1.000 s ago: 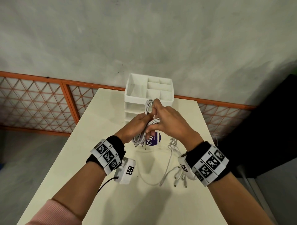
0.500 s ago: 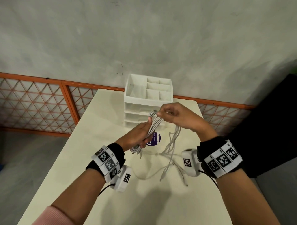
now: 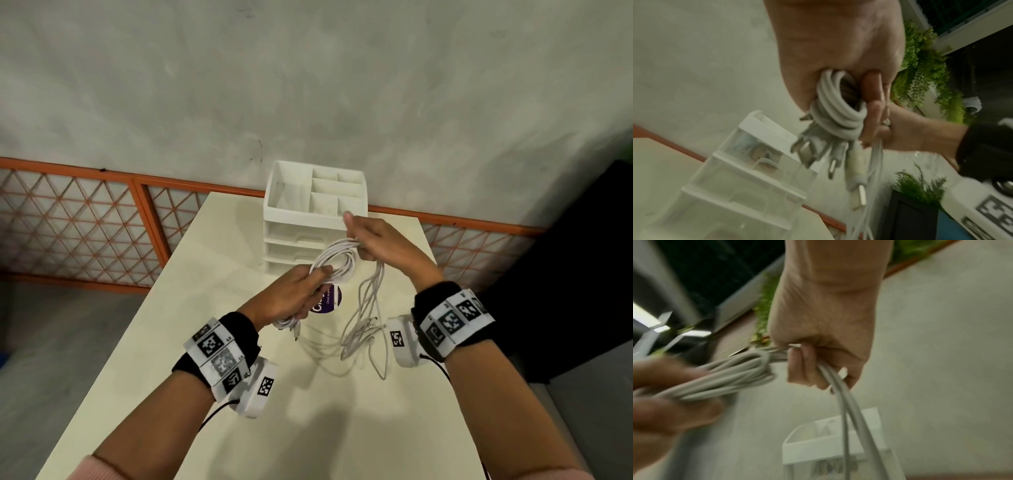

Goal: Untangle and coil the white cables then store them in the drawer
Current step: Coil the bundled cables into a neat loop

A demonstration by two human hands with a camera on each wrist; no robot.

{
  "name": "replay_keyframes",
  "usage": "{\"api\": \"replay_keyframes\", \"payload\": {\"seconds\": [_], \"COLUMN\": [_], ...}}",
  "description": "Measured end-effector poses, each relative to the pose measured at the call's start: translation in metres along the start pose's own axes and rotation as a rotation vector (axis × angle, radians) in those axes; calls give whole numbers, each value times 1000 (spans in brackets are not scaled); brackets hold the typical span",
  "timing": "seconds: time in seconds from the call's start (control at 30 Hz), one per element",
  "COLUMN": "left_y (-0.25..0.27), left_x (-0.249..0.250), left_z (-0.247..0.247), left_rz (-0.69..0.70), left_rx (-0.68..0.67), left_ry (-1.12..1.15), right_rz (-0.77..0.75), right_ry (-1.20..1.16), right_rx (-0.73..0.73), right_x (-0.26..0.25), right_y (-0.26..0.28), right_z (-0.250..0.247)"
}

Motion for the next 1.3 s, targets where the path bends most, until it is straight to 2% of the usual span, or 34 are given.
{"api": "replay_keyframes", "payload": {"seconds": [0.07,0.1,0.2,0.3,0.43,0.6,0.73,0.87,0.97,1.07,1.17,1.3], "left_y": [2,3,3,1,-7,-11,-13,-13,-11,-12,-13,-10], "left_x": [1,2,4,8,12,9,1,-5,3,8,6,5], "left_z": [-16,-23,-25,-16,-10,-12,-15,-17,-20,-30,-55,-76], "left_rz": [24,32,71,128,164,204,189,173,197,206,210,217], "left_rx": [52,77,99,131,213,306,288,281,304,410,609,850], "left_ry": [42,62,96,155,241,282,296,239,179,173,208,240], "right_rz": [-10,-33,-71,-44,7,148,130,202,150,108,108,-68], "right_ry": [-269,-331,-375,-446,-432,-428,-377,-293,-362,-418,-338,-171], "right_rx": [-93,-96,44,204,266,192,40,-63,-118,-47,3,16], "right_x": [16,22,28,17,9,10,1,6,3,10,20,1], "right_y": [9,14,23,28,34,40,48,47,46,38,37,41], "right_z": [-1,-1,7,21,40,53,64,72,76,65,54,50]}}
Point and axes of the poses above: each hand's wrist, its own y-axis away from the middle knuckle, its own z-axis out of the palm, x = y × z, the point moved 9 cm from there along -y, towards the middle knuckle, and after that the axes turned 9 degrees about x, right-handed, at the moved point
